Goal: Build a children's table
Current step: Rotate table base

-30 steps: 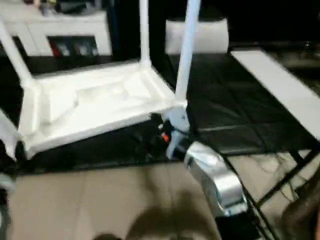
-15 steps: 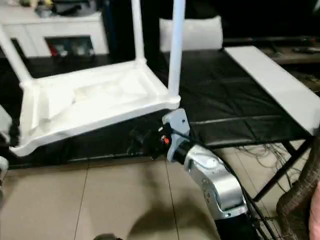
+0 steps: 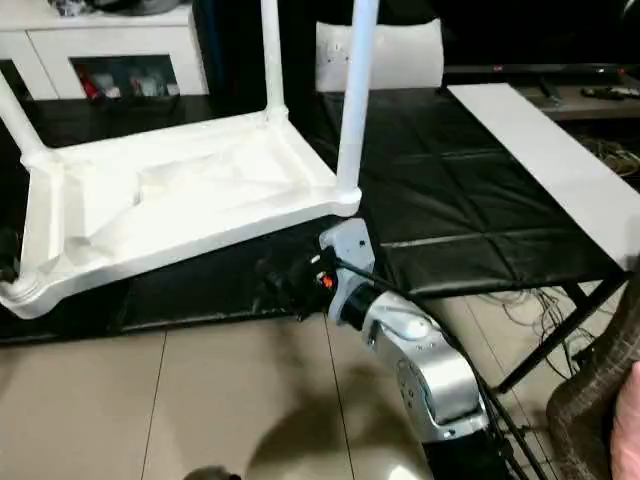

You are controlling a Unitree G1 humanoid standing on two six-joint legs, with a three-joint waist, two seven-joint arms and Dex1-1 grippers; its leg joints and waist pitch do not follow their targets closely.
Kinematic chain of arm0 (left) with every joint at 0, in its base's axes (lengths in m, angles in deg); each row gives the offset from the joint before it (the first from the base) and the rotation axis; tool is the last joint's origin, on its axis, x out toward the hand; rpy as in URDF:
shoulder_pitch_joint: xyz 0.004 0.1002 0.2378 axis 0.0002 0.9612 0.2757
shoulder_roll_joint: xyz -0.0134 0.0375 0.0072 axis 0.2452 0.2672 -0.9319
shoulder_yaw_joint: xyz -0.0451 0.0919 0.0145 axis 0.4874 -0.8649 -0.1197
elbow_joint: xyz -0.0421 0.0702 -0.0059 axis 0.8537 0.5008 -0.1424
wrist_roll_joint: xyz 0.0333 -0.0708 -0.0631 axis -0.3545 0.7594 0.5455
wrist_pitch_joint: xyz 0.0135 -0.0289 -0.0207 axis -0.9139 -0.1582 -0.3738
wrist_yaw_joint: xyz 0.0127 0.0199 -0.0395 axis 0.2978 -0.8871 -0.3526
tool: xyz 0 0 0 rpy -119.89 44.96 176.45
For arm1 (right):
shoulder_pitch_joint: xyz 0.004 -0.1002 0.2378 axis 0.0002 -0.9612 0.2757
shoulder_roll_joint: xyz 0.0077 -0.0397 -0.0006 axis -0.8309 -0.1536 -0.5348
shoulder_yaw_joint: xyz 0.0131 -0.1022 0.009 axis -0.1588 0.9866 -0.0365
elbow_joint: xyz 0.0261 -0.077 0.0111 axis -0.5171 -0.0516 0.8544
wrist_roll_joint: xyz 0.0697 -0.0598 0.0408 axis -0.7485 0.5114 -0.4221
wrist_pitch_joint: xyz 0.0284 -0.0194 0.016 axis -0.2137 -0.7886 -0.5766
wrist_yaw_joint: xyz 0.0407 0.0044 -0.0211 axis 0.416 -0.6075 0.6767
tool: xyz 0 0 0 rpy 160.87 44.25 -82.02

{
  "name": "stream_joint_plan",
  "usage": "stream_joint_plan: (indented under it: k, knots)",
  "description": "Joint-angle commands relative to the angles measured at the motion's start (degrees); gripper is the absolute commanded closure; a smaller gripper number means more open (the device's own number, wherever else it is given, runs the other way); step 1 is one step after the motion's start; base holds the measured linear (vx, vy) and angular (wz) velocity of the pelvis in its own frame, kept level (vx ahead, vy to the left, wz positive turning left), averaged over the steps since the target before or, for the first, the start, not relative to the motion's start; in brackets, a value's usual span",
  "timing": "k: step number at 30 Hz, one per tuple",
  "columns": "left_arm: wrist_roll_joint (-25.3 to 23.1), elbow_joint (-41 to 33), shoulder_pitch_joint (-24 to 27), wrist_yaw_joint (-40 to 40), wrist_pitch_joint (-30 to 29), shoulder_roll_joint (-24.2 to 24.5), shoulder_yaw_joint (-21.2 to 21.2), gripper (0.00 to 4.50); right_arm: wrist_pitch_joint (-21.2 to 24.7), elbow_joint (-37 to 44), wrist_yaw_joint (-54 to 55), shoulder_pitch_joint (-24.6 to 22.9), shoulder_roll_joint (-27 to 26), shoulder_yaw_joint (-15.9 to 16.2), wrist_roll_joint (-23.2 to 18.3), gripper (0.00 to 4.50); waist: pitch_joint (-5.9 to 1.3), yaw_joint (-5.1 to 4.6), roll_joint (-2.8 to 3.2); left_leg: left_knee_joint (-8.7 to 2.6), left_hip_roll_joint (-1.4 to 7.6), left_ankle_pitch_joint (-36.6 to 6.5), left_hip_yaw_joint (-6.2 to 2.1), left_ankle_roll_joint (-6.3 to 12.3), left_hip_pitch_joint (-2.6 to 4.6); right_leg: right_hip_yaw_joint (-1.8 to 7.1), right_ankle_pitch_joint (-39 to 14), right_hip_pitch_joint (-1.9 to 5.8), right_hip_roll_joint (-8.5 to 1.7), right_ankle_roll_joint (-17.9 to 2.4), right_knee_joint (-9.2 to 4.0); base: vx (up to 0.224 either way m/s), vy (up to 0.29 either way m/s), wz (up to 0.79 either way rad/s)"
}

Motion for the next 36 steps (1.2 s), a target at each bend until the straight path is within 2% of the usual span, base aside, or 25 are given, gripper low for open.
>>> stream_joint_plan:
  k: [1,3,4,5,6,7,9,10,12,14,15,16,17,18,19,20,21,23,24,26,28,31,32,33,36]
  knots:
    - [1.07,2.64,-2.16,-1.74,-1.52,1.72,0.34,0.10,0.30,-0.41,0.99,0.02,0.01,-0.32,1.07,0.00,-3.16,-0.18,0.84,-4.51,1.41,-11.54,-0.10,-1.83,1.26,2.72,4.68,1.58,-3.82,-7.95,-4.28,0.000,0.000,0.00]
    - [2.52,5.23,-3.86,-4.07,-2.90,2.84,0.37,0.10,0.39,-1.88,2.44,0.64,-0.12,-0.90,1.98,0.00,-3.02,-0.25,0.73,-4.76,1.54,-12.30,-0.10,-2.10,1.17,2.75,3.19,1.70,-3.93,-7.87,-4.42,0.000,0.000,0.00]
    - [3.11,6.00,-4.34,-4.97,-3.31,3.10,0.34,0.10,0.42,-2.40,3.01,0.90,-0.23,-1.17,2.24,0.00,-2.93,-0.34,-0.03,-4.77,1.45,-11.95,0.13,-2.03,1.17,2.87,2.53,1.67,-3.92,-7.78,-4.61,0.000,0.000,0.00]
    - [3.37,6.33,-4.54,-5.36,-3.48,3.22,0.32,0.10,0.43,-2.63,3.25,1.01,-0.28,-1.29,2.35,0.00,-3.03,-0.21,0.46,-4.71,1.22,-11.69,0.24,-2.28,1.35,2.92,1.20,1.49,-3.91,-7.98,-4.49,0.000,0.000,0.00]
    - [4.00,7.62,-5.14,-7.98,-4.53,4.13,-0.55,0.10,0.25,-4.09,4.62,1.75,-0.58,-1.90,3.03,0.00,-2.92,-0.26,0.20,-4.82,1.47,-12.21,0.25,-2.40,1.40,3.02,0.15,1.44,-4.04,-7.98,-4.69,0.000,0.000,0.00]
    - [4.00,7.62,-5.14,-7.98,-4.53,4.13,-0.55,0.10,0.25,-4.09,4.62,1.75,-0.58,-1.90,3.03,0.00,-2.91,-0.32,0.32,-4.92,1.50,-12.55,0.25,-2.54,1.38,3.03,-0.38,1.43,-3.97,-8.13,-4.58,0.000,0.000,0.00]
    - [10.79,7.21,-4.30,-19.84,-11.70,6.52,-3.33,0.10,-1.80,-11.53,9.81,5.29,-2.06,-4.35,5.33,0.00,-3.01,-0.32,0.21,-4.87,1.29,-12.11,0.45,-2.87,1.46,3.15,-0.96,1.19,-4.01,-8.50,-4.47,0.000,0.000,0.00]
    - [10.79,7.21,-4.30,-19.84,-11.70,6.52,-3.33,0.10,-1.80,-11.53,9.81,5.29,-2.06,-4.35,5.33,0.00,-3.06,-0.33,0.29,-4.85,1.26,-12.11,0.46,-3.31,1.52,3.15,-1.39,1.05,-4.08,-8.90,-4.26,0.000,0.000,0.00]
    - [14.55,3.17,-2.11,-25.22,-14.79,7.32,-5.20,0.10,-3.21,-16.28,12.26,7.31,-2.62,-5.30,6.34,0.00,-2.73,-0.15,0.25,-4.99,1.59,-14.88,0.92,-3.35,2.02,3.29,-3.45,0.46,-3.80,-9.40,-4.68,0.000,0.000,0.00]
    - [16.26,0.45,-0.76,-27.96,-16.14,7.78,-6.74,0.10,-3.95,-18.87,13.14,8.36,-2.83,-5.63,6.70,0.00,-2.84,-0.06,0.33,-5.13,1.70,-14.70,0.96,-3.12,1.68,3.30,-3.55,0.71,-4.09,-9.52,-4.39,0.000,0.000,0.00]
    - [19.35,-6.25,2.10,-32.20,-18.80,8.41,-11.18,0.10,-5.54,-24.94,15.11,10.93,-3.25,-6.17,7.69,0.00,-2.69,0.16,0.17,-5.11,1.79,-15.53,1.23,-2.84,2.14,3.40,-3.93,0.22,-3.80,-9.14,-4.83,0.000,0.000,0.00]
    - [19.35,-6.25,2.10,-32.20,-18.80,8.41,-11.18,0.10,-5.54,-24.94,15.11,10.93,-3.25,-6.17,7.69,0.00,-2.86,0.15,0.20,-5.11,1.95,-15.51,0.99,-3.08,1.92,3.38,-3.45,0.46,-4.23,-9.70,-4.31,0.000,0.000,0.00]
    - [19.35,-6.25,2.10,-32.20,-18.80,8.41,-11.18,0.10,-5.54,-24.94,15.11,10.93,-3.25,-6.17,7.69,0.00,-2.78,0.37,0.39,-5.24,1.82,-15.45,1.25,-3.12,1.96,3.27,-4.09,0.37,-3.80,-9.30,-4.62,0.000,0.000,0.00]
    - [20.92,-11.57,3.82,-34.44,-20.53,9.12,-15.70,0.10,-6.93,-29.89,15.57,13.26,-3.79,-6.78,7.61,0.00,-2.80,0.50,0.01,-5.08,1.94,-15.82,1.34,-3.01,2.07,3.49,-3.38,0.25,-3.99,-9.44,-4.32,0.000,0.000,0.00]
    - [20.92,-11.57,3.82,-34.44,-20.53,9.12,-15.70,0.10,-6.93,-29.89,15.57,13.26,-3.79,-6.78,7.61,0.00,-2.75,0.56,0.09,-5.28,1.82,-15.29,1.27,-2.91,1.70,3.36,-3.65,0.62,-3.96,-9.15,-4.41,0.000,0.000,0.00]
    - [21.24,-13.01,4.04,-35.08,-20.96,9.10,-17.18,0.10,-7.51,-32.03,15.55,14.29,-4.06,-7.05,7.43,0.00,-2.69,0.88,0.03,-5.14,1.83,-15.56,1.64,-2.92,2.09,3.51,-4.04,0.15,-3.87,-8.57,-4.66,0.000,0.000,0.00]
    - [21.97,-15.32,4.24,-35.83,-21.99,8.96,-19.35,0.10,-8.58,-35.83,15.62,16.17,-4.36,-7.62,7.30,0.00,-2.58,0.60,-0.97,-5.41,1.70,-14.23,1.50,-2.73,1.36,3.40,-3.81,0.93,-3.82,-8.08,-4.58,0.000,0.000,0.00]
    - [22.72,-17.64,4.20,-36.75,-23.46,8.75,-21.38,0.10,-10.12,-40.89,15.75,18.58,-4.75,-8.44,7.66,0.00,-2.85,0.48,-0.43,-5.13,1.73,-13.25,1.54,-3.10,1.51,3.36,-3.43,0.81,-4.04,-8.32,-4.31,0.000,0.000,0.00]
    - [23.43,-19.48,4.07,-36.99,-24.64,8.47,-22.79,0.10,-11.25,-44.82,16.02,20.51,-5.01,-8.84,7.95,0.00,-2.60,0.36,-0.88,-5.04,1.67,-12.17,1.72,-3.03,1.35,3.45,-2.14,0.78,-3.86,-8.29,-4.36,0.000,0.000,0.00]
    - [24.32,-21.53,3.81,-37.05,-26.21,7.80,-23.89,0.10,-13.16,-49.96,15.95,22.96,-5.60,-9.10,8.36,0.00,-2.54,-0.02,-1.31,-4.88,1.46,-10.74,1.85,-2.72,1.20,3.39,-0.60,0.97,-3.74,-8.68,-4.26,0.000,0.000,0.00]
    - [25.57,-24.42,2.88,-36.69,-28.03,6.44,-26.83,0.10,-16.31,-58.25,15.14,27.15,-7.14,-8.59,9.14,0.00,-2.66,-0.34,-1.07,-4.70,1.50,-9.75,1.84,-2.26,1.12,3.32,0.17,1.05,-3.88,-9.67,-4.00,0.000,0.000,0.00]
    - [27.20,-26.13,2.15,-36.40,-29.28,5.48,-29.05,0.10,-17.46,-62.53,15.07,29.51,-8.72,-8.43,9.24,0.00,-2.52,-0.94,-1.33,-4.51,1.38,-6.92,1.95,-1.54,0.81,3.27,5.60,1.22,-3.44,-10.19,-3.53,0.000,0.000,0.00]
    - [27.46,-26.66,1.77,-36.25,-29.59,4.97,-29.91,0.10,-18.23,-64.15,15.06,30.31,-9.22,-8.12,9.87,0.00,-2.66,-1.04,-1.25,-4.42,1.43,-6.75,1.95,-1.57,1.08,3.18,6.70,1.16,-3.41,-10.56,-3.49,0.000,0.000,0.00]
    - [27.56,-26.93,1.53,-36.06,-29.77,4.62,-30.36,0.10,-18.61,-64.97,15.00,30.70,-9.56,-8.06,10.09,0.00,-2.49,-1.48,-1.46,-4.42,1.32,-6.13,1.87,-1.41,0.60,3.17,8.20,1.48,-3.31,-10.84,-3.32,0.000,0.000,0.00]
    - [27.85,-27.78,0.26,-35.10,-30.66,2.69,-31.81,0.10,-20.14,-68.44,15.05,32.32,-11.10,-8.71,10.40,0.00,-2.35,-2.17,-1.61,-4.34,1.42,-6.79,1.98,-0.65,0.70,3.22,8.24,1.48,-3.43,-11.38,-3.39,0.000,0.000,0.00]
